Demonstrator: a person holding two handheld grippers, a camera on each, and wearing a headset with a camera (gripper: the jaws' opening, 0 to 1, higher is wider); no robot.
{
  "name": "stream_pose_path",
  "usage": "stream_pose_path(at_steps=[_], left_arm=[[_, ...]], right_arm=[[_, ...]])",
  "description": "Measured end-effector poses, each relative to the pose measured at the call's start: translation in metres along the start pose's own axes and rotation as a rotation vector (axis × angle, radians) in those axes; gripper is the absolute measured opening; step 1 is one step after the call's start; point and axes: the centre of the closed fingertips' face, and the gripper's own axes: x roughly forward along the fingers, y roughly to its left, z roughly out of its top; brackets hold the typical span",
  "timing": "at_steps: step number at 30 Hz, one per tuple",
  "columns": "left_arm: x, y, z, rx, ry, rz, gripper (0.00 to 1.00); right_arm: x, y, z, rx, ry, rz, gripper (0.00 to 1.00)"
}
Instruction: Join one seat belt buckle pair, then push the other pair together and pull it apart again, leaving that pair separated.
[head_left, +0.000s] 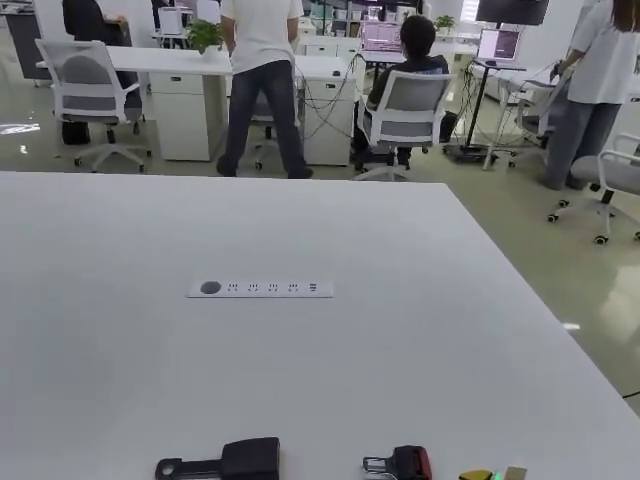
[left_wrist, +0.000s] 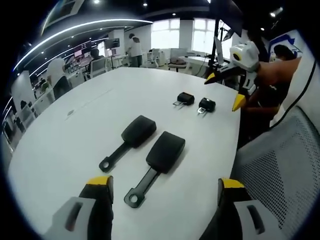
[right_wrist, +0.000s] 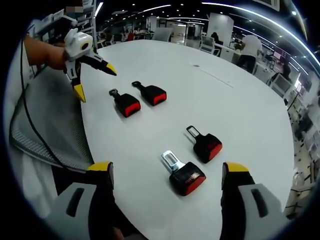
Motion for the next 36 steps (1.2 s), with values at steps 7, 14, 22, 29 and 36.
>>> stream_pose_path(at_steps=[7,14,22,29,36], left_arm=[[0.0,0.002,0.0,0.006,-0.007,0.006,0.84],[0.004,0.007,0.005,-0.007,-0.016,0.017,0.83],[0.008,0.006,-0.001,0.048,0.01,-0.007,0.75],[0.024,-0.006,-0.001,0.108,0.037,-0.055,0.67],[0.039,-0.008,0.003,0.156,0.075,-0.085,0.62]], right_arm=[[-0.001,-0.002,0.0,0.013,-0.006,-0.002,0.84],[-0.003,0.0,-0.001,-0.015,0.009,0.014,0.77],[0.005,0.002,-0.003,-0.055,0.008,0.039,0.67],[0.017,-0.002,-0.007,-0.107,0.042,0.056,0.61],[0.028,-0.003,-0.015,-0.141,0.086,0.108,0.48]])
